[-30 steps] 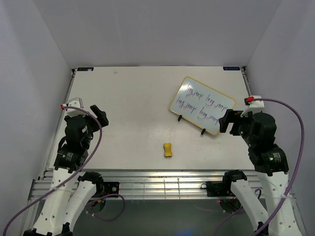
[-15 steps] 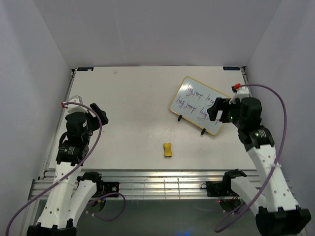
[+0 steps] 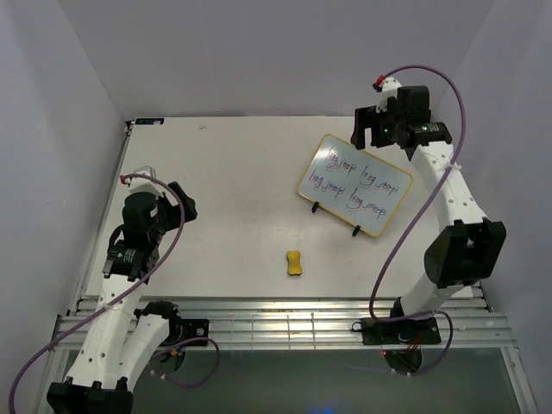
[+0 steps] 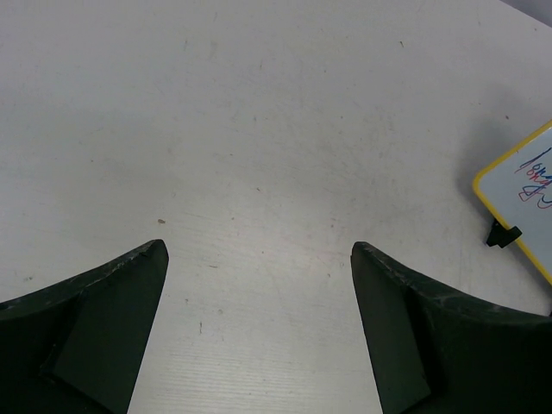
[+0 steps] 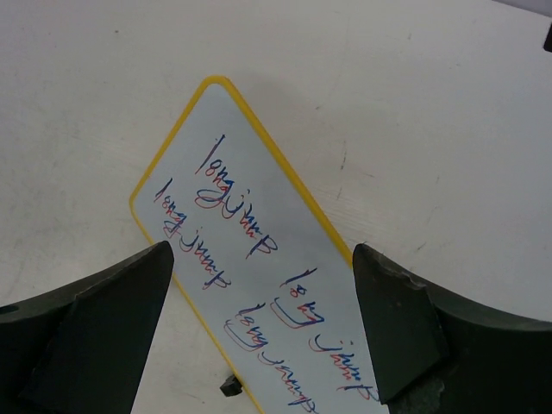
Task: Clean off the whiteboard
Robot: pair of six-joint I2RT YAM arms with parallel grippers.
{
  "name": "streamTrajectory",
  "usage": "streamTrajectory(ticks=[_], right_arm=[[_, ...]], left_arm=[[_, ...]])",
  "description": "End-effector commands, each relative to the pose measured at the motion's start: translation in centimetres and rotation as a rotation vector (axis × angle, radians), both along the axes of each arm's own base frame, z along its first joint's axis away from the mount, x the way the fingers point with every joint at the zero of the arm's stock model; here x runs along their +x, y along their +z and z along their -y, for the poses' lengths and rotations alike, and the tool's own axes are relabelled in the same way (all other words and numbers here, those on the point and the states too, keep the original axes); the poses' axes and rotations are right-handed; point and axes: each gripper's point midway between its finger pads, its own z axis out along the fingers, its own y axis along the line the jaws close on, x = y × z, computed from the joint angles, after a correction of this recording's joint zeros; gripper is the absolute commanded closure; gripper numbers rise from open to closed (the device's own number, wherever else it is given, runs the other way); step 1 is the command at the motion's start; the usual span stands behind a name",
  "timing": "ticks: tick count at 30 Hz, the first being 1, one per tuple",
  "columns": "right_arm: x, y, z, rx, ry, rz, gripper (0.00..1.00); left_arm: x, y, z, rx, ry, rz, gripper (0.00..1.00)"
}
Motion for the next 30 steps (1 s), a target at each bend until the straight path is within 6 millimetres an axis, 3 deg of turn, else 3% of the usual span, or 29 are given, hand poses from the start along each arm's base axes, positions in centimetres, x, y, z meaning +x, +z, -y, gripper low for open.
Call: streamTrajectory(ticks=[1, 2, 3, 5, 8, 12, 16, 20, 30], right_arm=[[0.7, -0.9, -0.5, -0.013, 0.145, -0.082, 0.1], [1.0, -1.4, -0.4, -0.007, 0.15, -0.104, 0.09], [1.4, -3.1, -0.4, -0.01, 0.167, -0.151, 0.06], [2.1, -3.4, -1.0, 0.003, 0.195, -0.153, 0.05], [3.4, -6.3, -0.7, -0.01, 0.175, -0.214, 0.02], [3.3, -8.1, -1.2, 0.002, 0.221, -0.268, 0.0], [1.6, -8.7, -2.8, 0.071, 0.32, -0.325, 0.15], [0.5, -9.1, -3.1, 0.092, 0.36, -0.348, 0.31], [-1.0, -8.9, -3.8, 0.131, 0.421, -0.375, 0.41]], left_arm=[[0.2, -0.3, 0.6, 0.0, -0.045, -0.002, 0.02], [0.3, -0.5, 0.7, 0.003, -0.045, -0.011, 0.02], [0.4, -0.8, 0.7, 0.005, -0.046, -0.02, 0.02], [0.5, -1.4, 0.9, 0.004, -0.061, -0.046, 0.02], [0.6, -1.7, 0.9, 0.008, -0.057, -0.058, 0.02], [0.6, -1.9, 0.8, 0.01, -0.054, -0.064, 0.02], [0.8, -2.4, 0.9, 0.012, -0.061, -0.084, 0.02], [0.7, -2.2, 1.0, 0.009, -0.062, -0.074, 0.02], [0.8, -2.4, 1.1, 0.007, -0.073, -0.084, 0.02]])
